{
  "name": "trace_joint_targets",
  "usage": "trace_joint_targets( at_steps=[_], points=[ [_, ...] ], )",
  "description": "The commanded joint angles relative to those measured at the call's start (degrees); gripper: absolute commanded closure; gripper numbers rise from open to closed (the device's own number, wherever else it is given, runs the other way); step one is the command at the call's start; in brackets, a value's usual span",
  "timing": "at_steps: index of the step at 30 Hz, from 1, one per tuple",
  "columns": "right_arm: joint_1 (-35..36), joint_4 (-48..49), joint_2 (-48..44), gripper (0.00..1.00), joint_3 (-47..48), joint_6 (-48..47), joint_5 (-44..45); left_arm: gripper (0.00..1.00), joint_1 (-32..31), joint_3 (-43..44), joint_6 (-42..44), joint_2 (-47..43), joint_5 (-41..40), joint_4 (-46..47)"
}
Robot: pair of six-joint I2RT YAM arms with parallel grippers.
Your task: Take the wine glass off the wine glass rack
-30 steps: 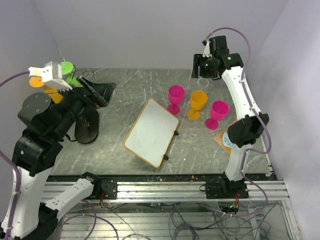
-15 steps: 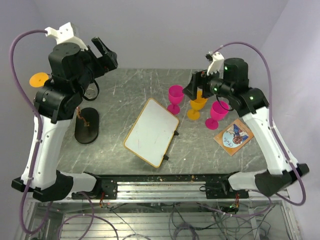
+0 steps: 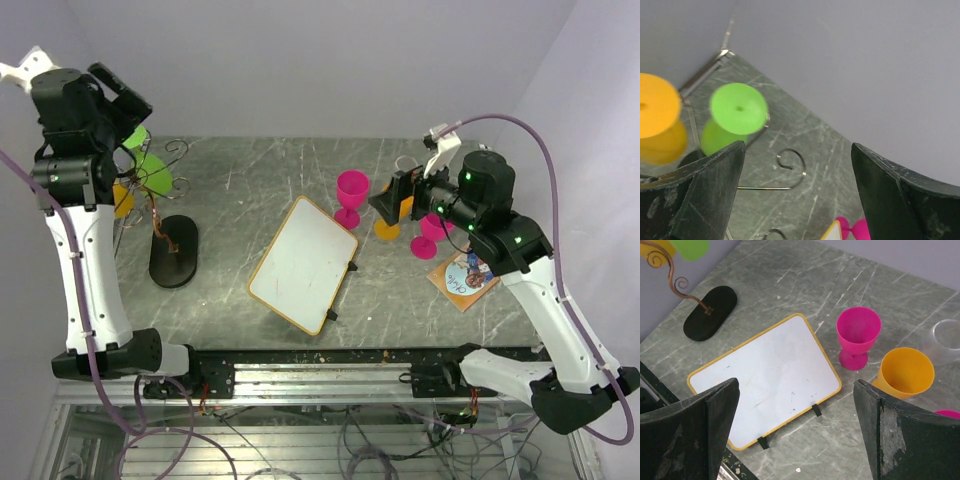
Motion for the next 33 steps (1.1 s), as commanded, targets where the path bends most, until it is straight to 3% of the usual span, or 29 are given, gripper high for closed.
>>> trace_joint_targets(
  at_steps=[1,6,12,20,33],
  points=[
    [4.2,2.4,-1.9,0.03,-1.7,-2.5,5.1,0.03,5.3,-2.0,-0.6,-2.1,0.6,-0.1],
    [9.4,2.7,-3.5,0.01,-2.9,-4.6,11.4,0.06,9.6,-3.1,-5.7,0.1,2.2,-3.3],
    [11.4,3.6,-4.7,0.0,-4.3,-5.1,12.7,0.21,11.5,-2.4,-10.1,4.6,5.1,-4.4],
    [13.7,3.3,-5.4,0.0,-4.4,-6.2,16.4,0.32,11.5,-5.3,-14.7,5.9,0.0,-3.5],
    [14.0,3.8,-4.9,0.0,-4.6,-6.7,17.8,0.39,11.5,-8.1,-19.7,7.8,-0.5,-1.3]
  ],
)
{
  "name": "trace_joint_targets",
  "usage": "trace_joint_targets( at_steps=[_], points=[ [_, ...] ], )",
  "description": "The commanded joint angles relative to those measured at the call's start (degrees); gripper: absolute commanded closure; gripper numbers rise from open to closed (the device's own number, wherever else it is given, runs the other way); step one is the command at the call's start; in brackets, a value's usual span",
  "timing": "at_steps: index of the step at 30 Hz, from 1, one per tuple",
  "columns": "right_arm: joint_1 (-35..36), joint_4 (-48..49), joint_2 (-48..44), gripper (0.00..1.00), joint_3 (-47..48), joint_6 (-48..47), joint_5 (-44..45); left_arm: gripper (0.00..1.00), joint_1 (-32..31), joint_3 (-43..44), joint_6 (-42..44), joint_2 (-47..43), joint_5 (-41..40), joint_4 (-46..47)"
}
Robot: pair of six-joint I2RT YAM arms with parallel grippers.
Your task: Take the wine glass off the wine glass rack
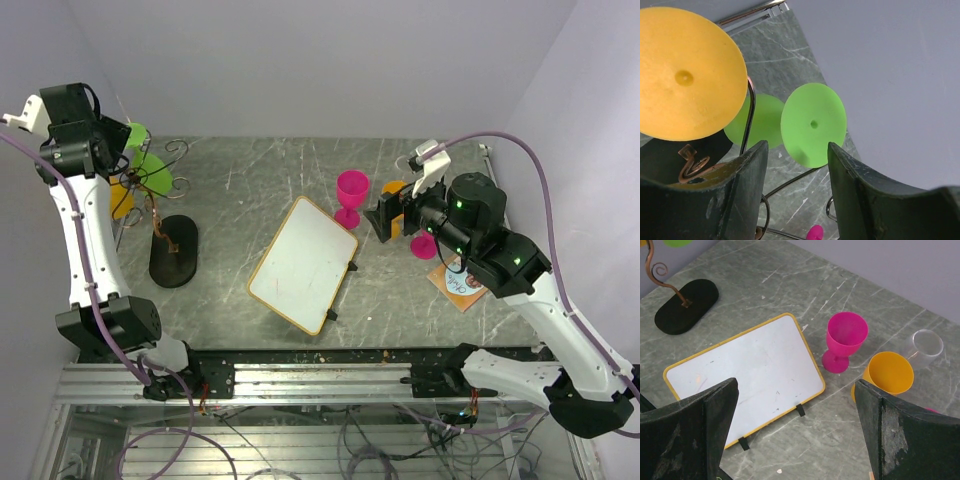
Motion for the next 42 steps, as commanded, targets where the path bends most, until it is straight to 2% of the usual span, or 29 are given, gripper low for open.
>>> trace_joint_targets(
  at_steps=[1,18,37,42],
  points=[
    [0.3,2.1,-0.4,0.0,-0.6,-0.8,0.9,0.39,0.5,-1.3,-2.8,0.7,-0.2,2.7],
    [0.5,3.4,-1.7,0.01,-2.0,-1.8,1.4,0.42,0.4,-0.8,-5.1,4.1,1.0,3.1],
    [0.7,3.5,-2.5,0.0,-2.3,-2.1,1.8,0.69,0.4,0.3,-4.0,4.2,1.3,3.6],
    [0.7,3.6,-3.0,0.0,-2.5,-2.0,1.6,0.74,0.4,-0.3,-4.3,3.2,1.2,4.4]
  ],
)
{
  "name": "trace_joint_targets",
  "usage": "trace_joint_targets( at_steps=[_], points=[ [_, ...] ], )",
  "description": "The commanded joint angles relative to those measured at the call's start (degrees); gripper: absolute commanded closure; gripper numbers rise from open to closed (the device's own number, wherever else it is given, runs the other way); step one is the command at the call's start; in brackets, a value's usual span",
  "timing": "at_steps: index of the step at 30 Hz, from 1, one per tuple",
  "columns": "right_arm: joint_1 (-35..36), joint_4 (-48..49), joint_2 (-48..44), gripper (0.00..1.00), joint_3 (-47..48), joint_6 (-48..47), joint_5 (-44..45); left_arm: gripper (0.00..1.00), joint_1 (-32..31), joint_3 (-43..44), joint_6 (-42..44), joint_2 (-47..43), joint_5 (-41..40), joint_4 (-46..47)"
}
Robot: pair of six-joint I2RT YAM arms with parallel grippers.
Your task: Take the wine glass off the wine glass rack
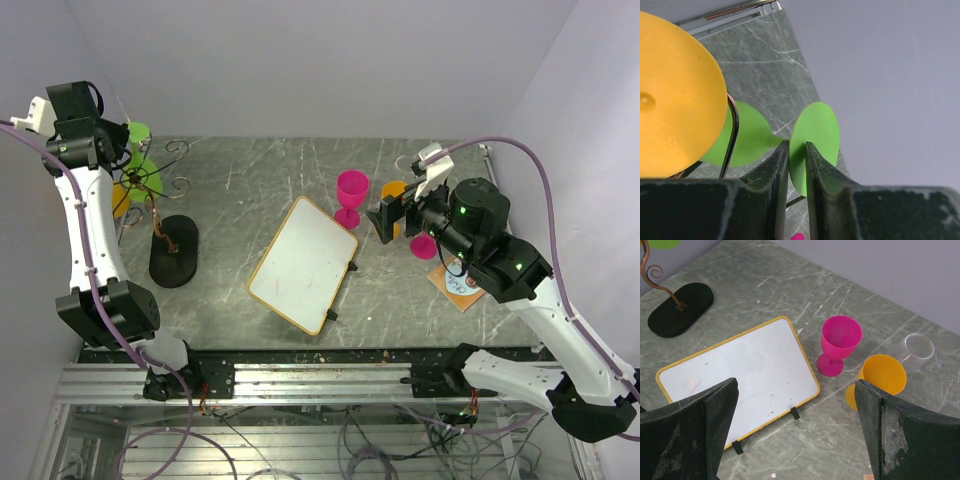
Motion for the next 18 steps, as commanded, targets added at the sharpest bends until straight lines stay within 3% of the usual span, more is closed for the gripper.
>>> trace_joint_targets(
  at_steps=[1,18],
  points=[
    [0.4,1.5,-1.2,0.0,-0.4,-0.6,0.6,0.75,0.4,0.8,0.5,-0.5,0.7,0.1],
    [0.3,1.9,-2.0,0.0,-1.1,-0.8,0.8,0.87,0.4,-0.3,-3.5,-1.6,5.3,5.6]
  ],
)
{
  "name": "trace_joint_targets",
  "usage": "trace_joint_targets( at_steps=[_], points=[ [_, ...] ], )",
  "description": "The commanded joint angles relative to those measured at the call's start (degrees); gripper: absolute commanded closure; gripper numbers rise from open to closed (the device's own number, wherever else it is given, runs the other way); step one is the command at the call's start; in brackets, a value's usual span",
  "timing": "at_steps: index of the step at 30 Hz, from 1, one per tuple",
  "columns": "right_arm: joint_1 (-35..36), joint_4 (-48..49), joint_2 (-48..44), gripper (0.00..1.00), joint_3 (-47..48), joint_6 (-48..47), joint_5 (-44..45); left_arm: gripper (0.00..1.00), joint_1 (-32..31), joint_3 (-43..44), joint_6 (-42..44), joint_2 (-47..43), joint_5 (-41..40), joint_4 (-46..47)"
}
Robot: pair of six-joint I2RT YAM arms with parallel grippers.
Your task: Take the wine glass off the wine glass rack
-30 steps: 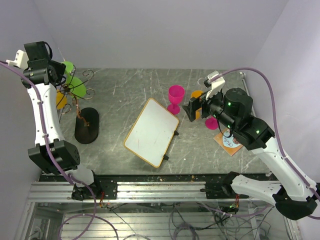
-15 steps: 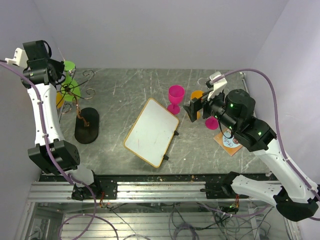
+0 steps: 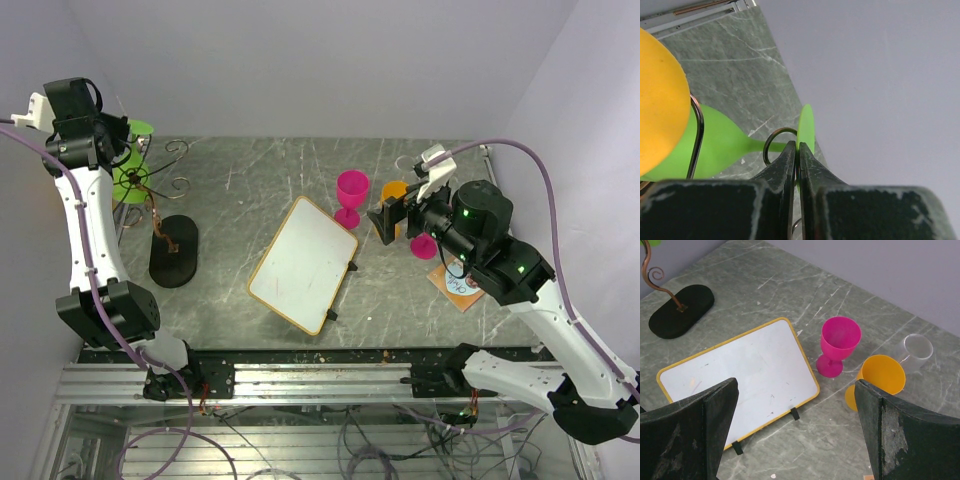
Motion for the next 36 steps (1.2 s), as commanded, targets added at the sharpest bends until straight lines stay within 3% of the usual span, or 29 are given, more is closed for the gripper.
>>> trace_joint_targets(
  at_steps=[1,17,28,36],
  points=[
    [0.3,1.3,-1.0,0.0,-0.4,-0.7,0.7,0.88,0.4,-0.3,-1.4,-1.4,2.6,2.2],
    [0.3,1.1,-0.1,0.0,0.1,-0.7,0.9,0.93,0.5,-3.8,-5.4,-3.6,10.1,7.0],
    [0.3,1.4,-0.6,0.0,-0.3,-0.6,0.2,0.93,0.7,-7.2,-5.8,-8.4,9.0,6.9],
    [0.3,1.6,-0.7,0.0,-0.8,-0.3,0.0,0.93,4.2,-13.0,-8.1,-12.6,10.8,10.6]
  ],
)
